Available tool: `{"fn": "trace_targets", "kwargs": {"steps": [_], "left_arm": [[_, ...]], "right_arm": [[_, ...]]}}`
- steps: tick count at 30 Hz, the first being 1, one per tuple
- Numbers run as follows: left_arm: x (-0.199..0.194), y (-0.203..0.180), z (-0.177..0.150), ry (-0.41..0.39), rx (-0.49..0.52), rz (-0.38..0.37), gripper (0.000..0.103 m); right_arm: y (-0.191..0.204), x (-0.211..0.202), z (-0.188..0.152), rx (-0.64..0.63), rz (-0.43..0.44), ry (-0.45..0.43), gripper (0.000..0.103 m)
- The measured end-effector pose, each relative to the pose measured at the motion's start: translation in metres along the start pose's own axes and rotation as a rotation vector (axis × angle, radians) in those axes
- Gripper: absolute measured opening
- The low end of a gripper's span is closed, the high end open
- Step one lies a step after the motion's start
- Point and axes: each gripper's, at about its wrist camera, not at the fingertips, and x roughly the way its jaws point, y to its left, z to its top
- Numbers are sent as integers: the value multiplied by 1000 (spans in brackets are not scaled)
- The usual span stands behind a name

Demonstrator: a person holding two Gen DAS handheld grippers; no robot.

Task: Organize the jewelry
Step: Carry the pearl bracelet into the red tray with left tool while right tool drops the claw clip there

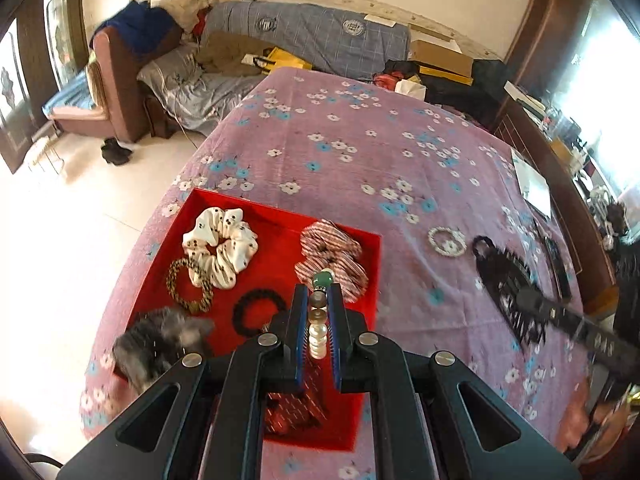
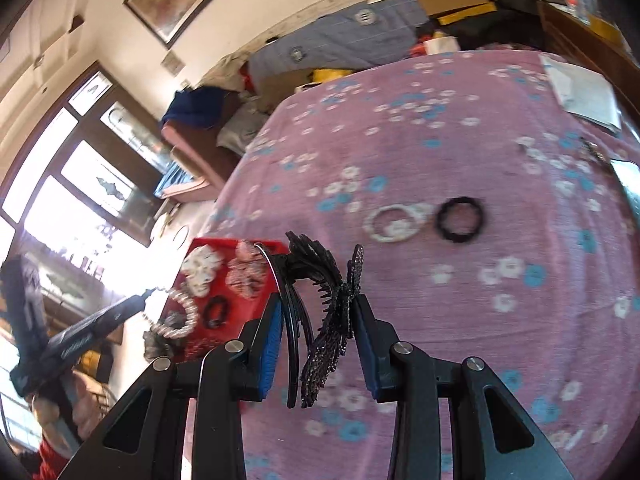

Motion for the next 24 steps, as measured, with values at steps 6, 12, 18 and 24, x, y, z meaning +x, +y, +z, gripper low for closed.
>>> {"fn": "trace_targets", "kwargs": {"steps": [6,12,18,24], "left_arm": [[31,26,27,34,-4,-46,9],[72,42,50,86,13,-104,9],[113,51,55,144,53,-60,9],[137,61,52,171,90,7,9]], "right_arm": [[44,35,-4,-53,31,42,38],[79,68,-10,-101,35,78,38],[107,102,-17,-172,-1,103,38],[121,132,-26,-233,-49,136,38]]}}
